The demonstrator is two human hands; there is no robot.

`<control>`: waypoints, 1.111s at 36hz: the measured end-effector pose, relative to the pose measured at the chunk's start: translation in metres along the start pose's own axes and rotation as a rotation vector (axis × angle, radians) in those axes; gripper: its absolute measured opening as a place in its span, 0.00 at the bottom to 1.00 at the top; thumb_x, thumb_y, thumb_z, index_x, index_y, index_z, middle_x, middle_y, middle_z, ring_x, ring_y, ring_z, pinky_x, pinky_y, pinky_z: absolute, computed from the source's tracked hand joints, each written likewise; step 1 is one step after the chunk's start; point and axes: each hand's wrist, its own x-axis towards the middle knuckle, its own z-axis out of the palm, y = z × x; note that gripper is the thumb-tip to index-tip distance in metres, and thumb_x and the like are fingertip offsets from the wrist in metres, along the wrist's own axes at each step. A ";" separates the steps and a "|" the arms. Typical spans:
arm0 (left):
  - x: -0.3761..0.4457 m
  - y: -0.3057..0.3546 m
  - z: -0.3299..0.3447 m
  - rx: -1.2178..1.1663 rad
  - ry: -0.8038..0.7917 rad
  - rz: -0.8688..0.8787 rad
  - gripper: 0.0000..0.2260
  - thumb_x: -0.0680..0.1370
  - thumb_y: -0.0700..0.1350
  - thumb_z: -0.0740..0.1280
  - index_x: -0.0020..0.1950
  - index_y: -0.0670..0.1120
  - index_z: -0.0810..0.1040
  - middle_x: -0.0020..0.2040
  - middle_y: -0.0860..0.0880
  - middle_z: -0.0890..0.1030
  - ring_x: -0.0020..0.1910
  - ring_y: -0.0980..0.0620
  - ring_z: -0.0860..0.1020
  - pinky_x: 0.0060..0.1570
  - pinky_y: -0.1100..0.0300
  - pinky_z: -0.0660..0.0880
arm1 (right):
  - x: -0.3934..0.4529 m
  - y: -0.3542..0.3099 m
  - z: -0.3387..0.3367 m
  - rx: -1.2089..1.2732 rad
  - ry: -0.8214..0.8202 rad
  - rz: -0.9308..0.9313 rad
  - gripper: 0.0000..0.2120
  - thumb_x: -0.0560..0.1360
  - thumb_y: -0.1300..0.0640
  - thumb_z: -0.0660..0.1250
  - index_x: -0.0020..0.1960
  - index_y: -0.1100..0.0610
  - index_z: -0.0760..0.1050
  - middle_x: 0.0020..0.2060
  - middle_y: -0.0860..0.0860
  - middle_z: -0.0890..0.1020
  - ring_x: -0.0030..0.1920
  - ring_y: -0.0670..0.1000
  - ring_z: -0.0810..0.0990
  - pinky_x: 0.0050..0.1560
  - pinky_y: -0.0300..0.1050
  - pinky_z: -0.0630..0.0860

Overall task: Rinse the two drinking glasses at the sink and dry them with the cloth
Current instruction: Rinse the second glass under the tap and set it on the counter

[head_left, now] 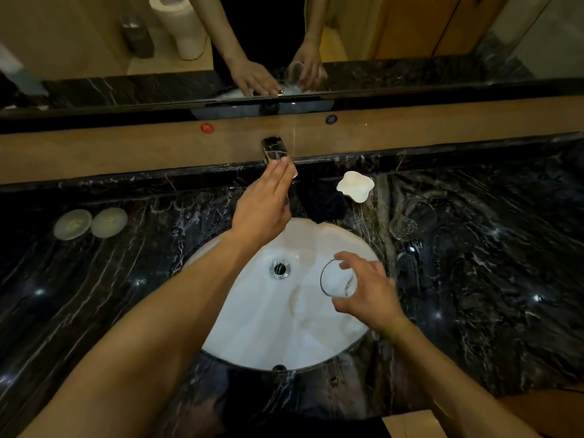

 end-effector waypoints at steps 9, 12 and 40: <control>-0.004 0.007 0.002 0.028 0.006 -0.061 0.34 0.79 0.42 0.63 0.81 0.45 0.49 0.81 0.47 0.50 0.80 0.49 0.49 0.76 0.51 0.59 | 0.013 -0.023 -0.015 -0.864 0.005 -0.264 0.31 0.71 0.62 0.69 0.70 0.50 0.62 0.63 0.53 0.74 0.63 0.61 0.67 0.57 0.62 0.63; -0.006 0.009 0.000 0.031 -0.006 -0.076 0.35 0.78 0.42 0.64 0.81 0.45 0.49 0.82 0.48 0.49 0.80 0.49 0.49 0.76 0.51 0.59 | 0.014 -0.028 -0.017 -0.957 -0.024 -0.291 0.32 0.71 0.62 0.69 0.72 0.52 0.60 0.63 0.55 0.71 0.65 0.61 0.65 0.58 0.61 0.62; -0.117 0.228 0.129 -0.192 -0.299 0.278 0.27 0.79 0.55 0.58 0.77 0.45 0.66 0.78 0.45 0.63 0.75 0.45 0.66 0.71 0.50 0.67 | -0.019 0.175 -0.114 0.344 0.284 0.203 0.41 0.60 0.51 0.84 0.68 0.52 0.69 0.60 0.45 0.80 0.59 0.46 0.79 0.59 0.39 0.72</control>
